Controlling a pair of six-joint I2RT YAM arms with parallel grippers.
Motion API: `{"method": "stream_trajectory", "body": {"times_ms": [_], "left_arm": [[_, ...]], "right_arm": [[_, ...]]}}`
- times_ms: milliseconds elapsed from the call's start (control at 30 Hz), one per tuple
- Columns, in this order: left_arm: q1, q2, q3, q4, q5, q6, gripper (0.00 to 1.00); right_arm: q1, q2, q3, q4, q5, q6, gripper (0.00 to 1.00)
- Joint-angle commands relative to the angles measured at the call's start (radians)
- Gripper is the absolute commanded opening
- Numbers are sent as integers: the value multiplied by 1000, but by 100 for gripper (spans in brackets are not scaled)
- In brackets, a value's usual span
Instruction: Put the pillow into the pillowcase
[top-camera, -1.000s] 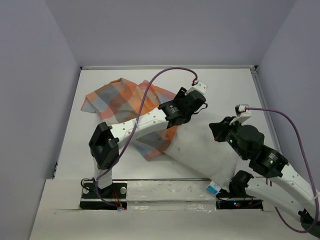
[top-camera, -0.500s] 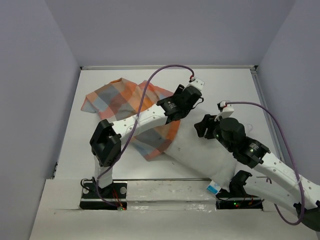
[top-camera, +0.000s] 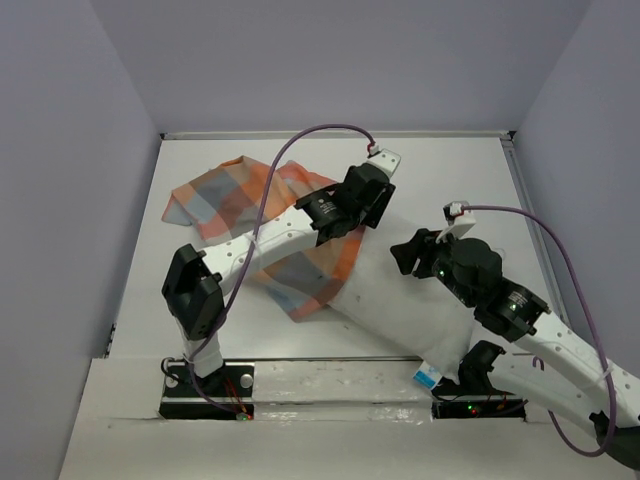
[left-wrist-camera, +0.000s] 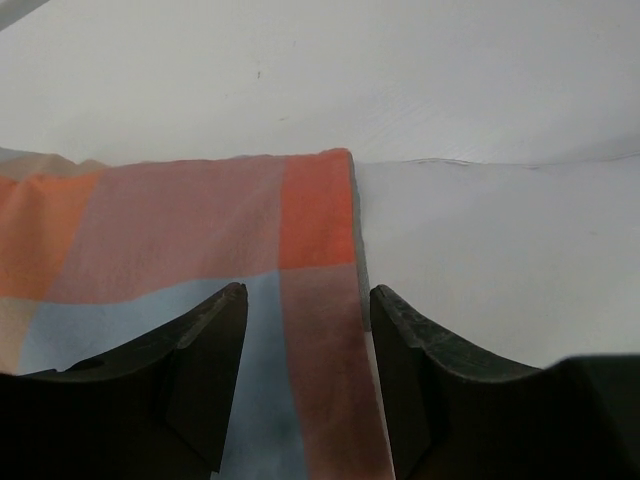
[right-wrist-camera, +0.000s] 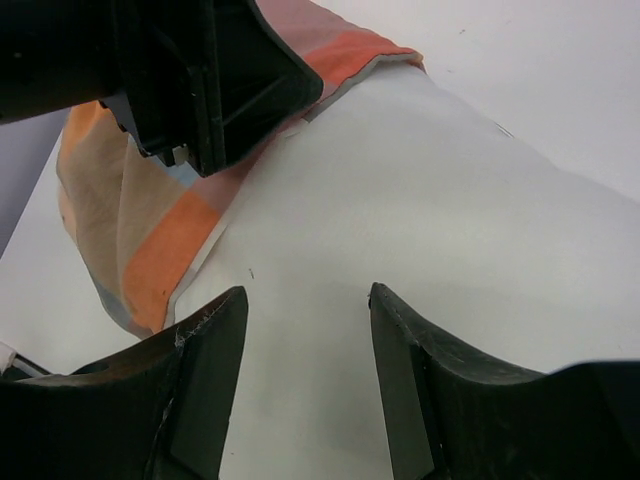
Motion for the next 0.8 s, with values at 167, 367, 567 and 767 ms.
{"method": "stream_trajectory", "body": {"times_ms": [167, 367, 567, 767], "left_arm": [[-1, 21, -35, 5, -90, 34, 48], [-1, 5, -52, 56, -146, 42, 13], [1, -81, -75, 158, -99, 5, 0], [30, -112, -70, 209, 62, -61, 0]], "right_arm": [[-4, -8, 18, 46, 24, -21, 58], [-44, 32, 36, 56, 31, -60, 66], [-228, 248, 124, 53, -209, -181, 88], [-237, 443, 214, 75, -351, -290, 100]]}}
